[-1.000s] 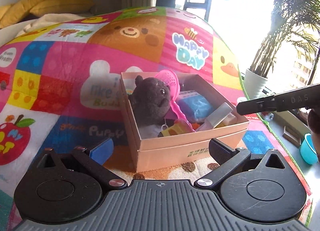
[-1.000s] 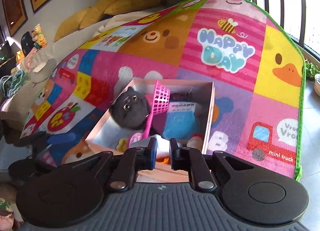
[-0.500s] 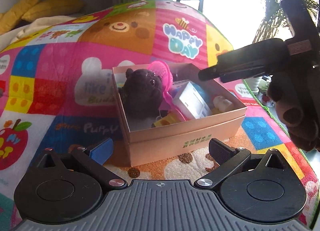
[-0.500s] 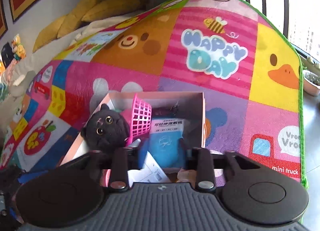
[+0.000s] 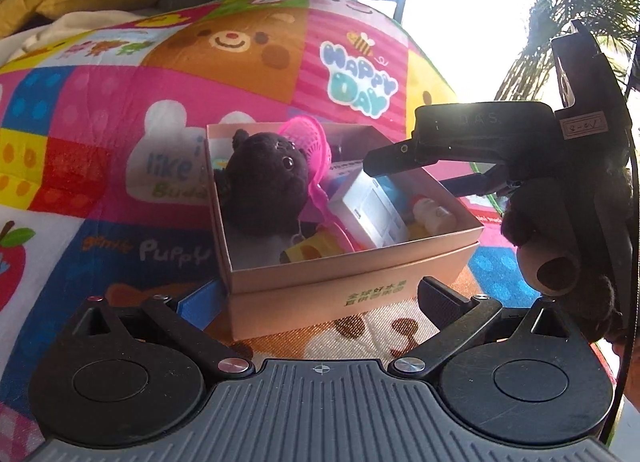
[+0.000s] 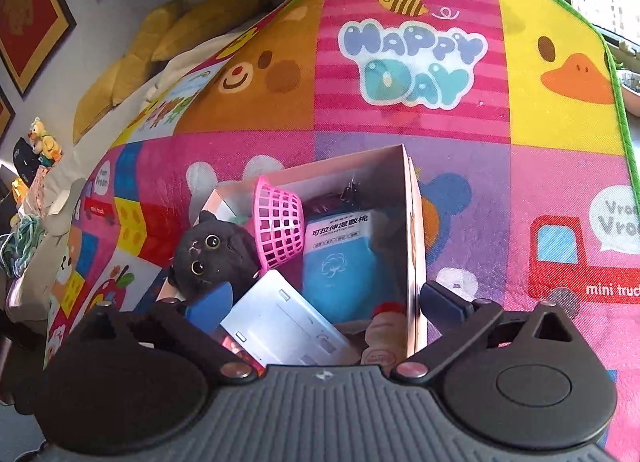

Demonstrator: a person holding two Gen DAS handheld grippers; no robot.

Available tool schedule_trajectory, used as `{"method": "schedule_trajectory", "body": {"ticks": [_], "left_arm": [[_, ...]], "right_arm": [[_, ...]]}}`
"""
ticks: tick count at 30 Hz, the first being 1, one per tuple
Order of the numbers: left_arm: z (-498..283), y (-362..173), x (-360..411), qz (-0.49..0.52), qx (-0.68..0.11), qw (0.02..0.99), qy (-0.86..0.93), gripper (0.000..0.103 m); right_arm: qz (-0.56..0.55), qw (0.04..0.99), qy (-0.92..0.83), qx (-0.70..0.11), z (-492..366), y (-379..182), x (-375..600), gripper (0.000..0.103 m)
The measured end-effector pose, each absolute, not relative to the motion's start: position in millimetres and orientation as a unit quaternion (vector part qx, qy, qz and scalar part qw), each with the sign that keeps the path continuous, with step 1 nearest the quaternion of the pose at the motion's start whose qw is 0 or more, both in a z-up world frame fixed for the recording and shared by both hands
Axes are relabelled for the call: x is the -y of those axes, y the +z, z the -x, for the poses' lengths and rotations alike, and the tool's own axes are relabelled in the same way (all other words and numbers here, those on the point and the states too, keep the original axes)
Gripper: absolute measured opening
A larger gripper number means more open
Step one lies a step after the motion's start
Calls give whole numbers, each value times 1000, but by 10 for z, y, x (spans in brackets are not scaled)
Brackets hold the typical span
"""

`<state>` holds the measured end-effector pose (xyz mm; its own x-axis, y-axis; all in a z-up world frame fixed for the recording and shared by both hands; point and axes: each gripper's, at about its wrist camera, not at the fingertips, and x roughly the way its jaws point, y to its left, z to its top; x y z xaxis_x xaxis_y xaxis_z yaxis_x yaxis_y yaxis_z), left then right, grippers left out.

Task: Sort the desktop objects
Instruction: 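Lower the case into the box with the left tool while the right tool carries the bottle over it, then lower the yogurt bottle into the pink box and open the right tool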

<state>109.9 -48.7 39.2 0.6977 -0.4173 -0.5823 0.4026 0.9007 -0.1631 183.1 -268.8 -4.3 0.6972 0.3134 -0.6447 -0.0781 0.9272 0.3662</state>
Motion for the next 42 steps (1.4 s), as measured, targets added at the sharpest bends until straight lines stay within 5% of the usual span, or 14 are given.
{"method": "schedule_trajectory", "body": {"ticks": [22,27,29,32,42], "left_arm": [[-1123,390,-144,16,-302,946,-116,103],[-1060,400,-173,16,-310,942,-126,103],[-1017,396,-174,11,-312,943,-113,103],[-995,366,-158,-2,-312,946,-84,103],[-905,388,-459,47,-309,948,-60,103]], "right_arm": [[-62,923,184,-333,-2001,139,1720,102],[-8,928,147,-344,-2189,175,1426,68],[10,928,143,-343,-2234,170,1319,35],[4,929,151,-337,-2275,207,1226,17],[26,915,130,-380,-2724,144,966,12]]}}
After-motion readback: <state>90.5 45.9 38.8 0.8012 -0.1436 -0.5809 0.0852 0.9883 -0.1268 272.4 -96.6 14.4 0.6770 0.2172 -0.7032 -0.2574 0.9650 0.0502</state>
